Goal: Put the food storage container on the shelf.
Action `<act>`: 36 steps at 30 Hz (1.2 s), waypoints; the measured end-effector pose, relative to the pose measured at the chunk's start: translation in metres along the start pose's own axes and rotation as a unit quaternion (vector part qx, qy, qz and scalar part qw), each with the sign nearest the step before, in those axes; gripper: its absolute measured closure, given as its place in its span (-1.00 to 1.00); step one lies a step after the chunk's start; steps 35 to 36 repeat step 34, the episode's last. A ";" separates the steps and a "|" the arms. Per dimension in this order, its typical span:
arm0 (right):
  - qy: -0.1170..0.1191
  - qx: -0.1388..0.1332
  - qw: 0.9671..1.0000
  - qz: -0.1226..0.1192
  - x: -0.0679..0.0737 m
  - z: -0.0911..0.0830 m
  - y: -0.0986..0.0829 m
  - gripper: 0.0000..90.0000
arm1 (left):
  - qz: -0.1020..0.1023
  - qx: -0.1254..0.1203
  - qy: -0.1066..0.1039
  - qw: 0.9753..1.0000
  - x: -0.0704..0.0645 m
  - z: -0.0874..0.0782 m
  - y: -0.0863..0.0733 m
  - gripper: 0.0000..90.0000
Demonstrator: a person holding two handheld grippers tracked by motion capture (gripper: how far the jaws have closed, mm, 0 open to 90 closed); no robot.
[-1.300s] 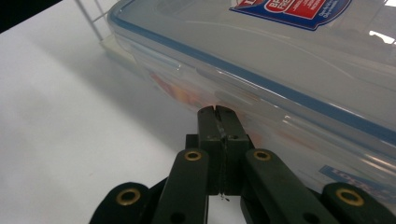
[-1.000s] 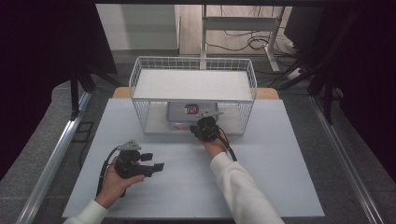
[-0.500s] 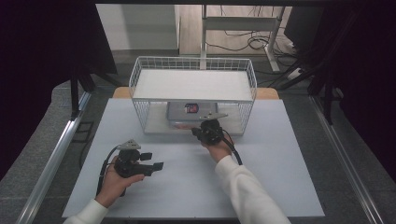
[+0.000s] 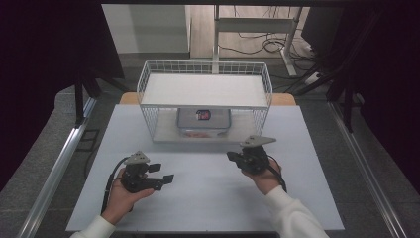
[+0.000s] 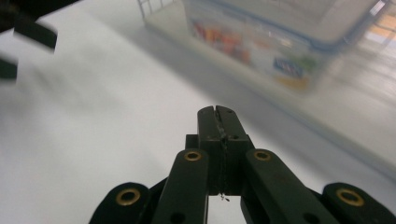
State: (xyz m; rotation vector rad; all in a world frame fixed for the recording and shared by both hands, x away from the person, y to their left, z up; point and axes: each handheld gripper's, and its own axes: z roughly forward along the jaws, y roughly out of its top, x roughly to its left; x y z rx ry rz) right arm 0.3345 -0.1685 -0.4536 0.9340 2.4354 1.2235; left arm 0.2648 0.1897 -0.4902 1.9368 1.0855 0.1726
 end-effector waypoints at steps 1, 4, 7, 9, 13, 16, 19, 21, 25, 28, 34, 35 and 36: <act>0.000 0.002 1.000 -0.003 -0.001 -0.008 -0.005 0.98 | 0.001 0.000 0.005 1.000 -0.001 -0.002 -0.001 -0.37; 0.001 0.002 1.000 0.003 -0.005 -0.031 -0.024 0.97 | 0.004 -0.001 0.019 1.000 0.000 -0.006 -0.006 -0.37; -0.005 0.004 1.000 0.014 -0.009 -0.050 -0.045 0.97 | -0.003 -0.004 0.024 1.000 0.001 -0.010 -0.009 -0.37; -0.006 0.009 1.000 0.021 -0.011 -0.059 -0.055 0.97 | -0.004 -0.006 0.027 1.000 0.000 -0.012 -0.010 -0.37; -0.018 0.010 0.999 0.039 -0.015 -0.076 -0.078 0.90 | 0.000 -0.006 0.031 1.000 -0.005 -0.013 -0.014 -0.38; -0.035 0.009 0.998 0.046 -0.017 -0.081 -0.088 0.52 | 0.005 0.000 0.032 0.999 -0.007 -0.012 -0.017 -0.39; -0.071 -0.012 0.996 0.055 -0.017 -0.082 -0.088 -0.08 | 0.008 0.002 0.031 0.999 -0.007 -0.011 -0.018 -0.39; -0.071 -0.016 0.995 0.061 -0.018 -0.081 -0.088 -0.20 | 0.008 0.001 0.031 0.999 -0.007 -0.011 -0.018 -0.40; -0.068 -0.007 0.996 0.052 -0.016 -0.076 -0.088 -0.32 | 0.006 0.002 0.032 0.999 -0.004 -0.010 -0.018 -0.41; -0.072 0.000 0.996 0.043 -0.017 -0.075 -0.088 -0.37 | 0.008 0.006 0.032 0.999 -0.003 -0.009 -0.019 -0.42; -0.080 -0.007 0.995 0.052 -0.021 -0.079 -0.089 -0.45 | 0.009 0.006 0.033 0.999 -0.003 -0.008 -0.019 -0.42; -0.080 -0.007 0.995 0.052 -0.021 -0.079 -0.089 -0.45 | 0.009 0.006 0.033 0.999 -0.003 -0.008 -0.019 -0.42; -0.080 -0.007 0.995 0.052 -0.021 -0.079 -0.089 -0.45 | 0.009 0.006 0.033 0.999 -0.003 -0.008 -0.019 -0.42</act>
